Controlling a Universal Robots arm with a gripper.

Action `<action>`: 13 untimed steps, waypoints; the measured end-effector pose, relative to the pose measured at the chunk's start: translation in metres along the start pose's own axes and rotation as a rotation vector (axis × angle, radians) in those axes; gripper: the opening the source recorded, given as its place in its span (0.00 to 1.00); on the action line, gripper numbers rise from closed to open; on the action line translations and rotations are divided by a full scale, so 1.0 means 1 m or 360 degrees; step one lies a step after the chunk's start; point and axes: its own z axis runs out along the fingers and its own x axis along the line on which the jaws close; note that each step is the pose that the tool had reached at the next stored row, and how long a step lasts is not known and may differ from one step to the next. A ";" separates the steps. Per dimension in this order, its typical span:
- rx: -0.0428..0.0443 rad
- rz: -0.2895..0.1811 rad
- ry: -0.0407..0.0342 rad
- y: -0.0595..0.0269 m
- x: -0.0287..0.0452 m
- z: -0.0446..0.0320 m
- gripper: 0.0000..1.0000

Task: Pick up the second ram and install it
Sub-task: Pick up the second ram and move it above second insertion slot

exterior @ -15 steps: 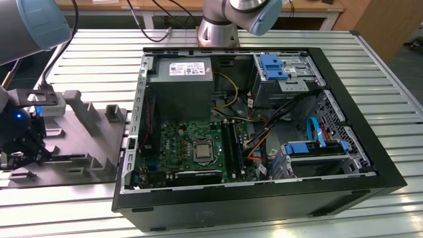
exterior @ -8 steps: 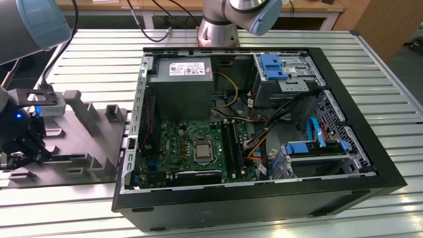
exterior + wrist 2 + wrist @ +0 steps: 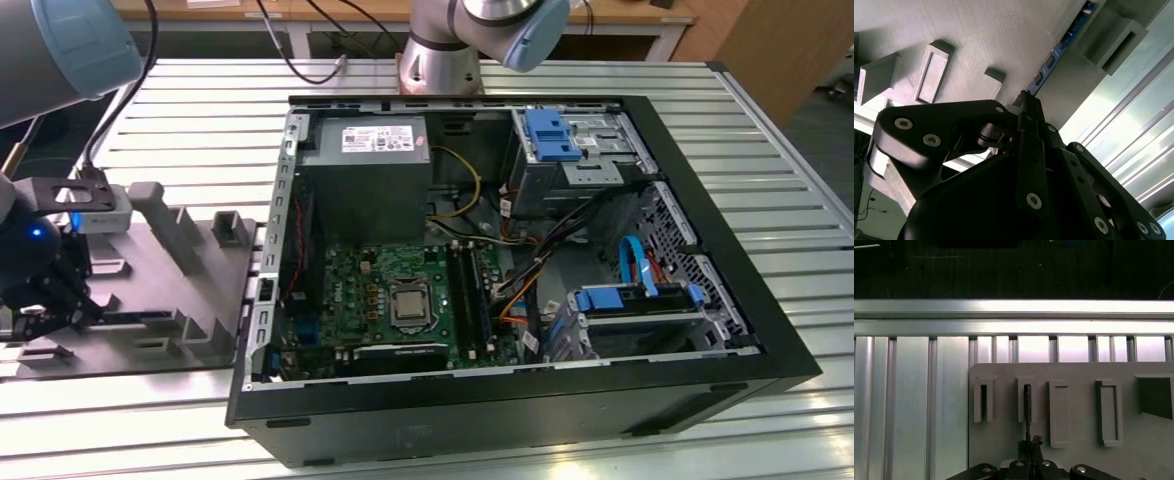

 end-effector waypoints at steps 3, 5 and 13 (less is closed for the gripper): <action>0.0001 0.0000 0.0000 0.0000 0.0000 -0.0001 0.11; 0.0009 0.0000 0.0000 0.0002 0.0001 -0.0003 0.11; 0.0010 0.0000 0.0000 0.0003 0.0000 -0.0001 0.11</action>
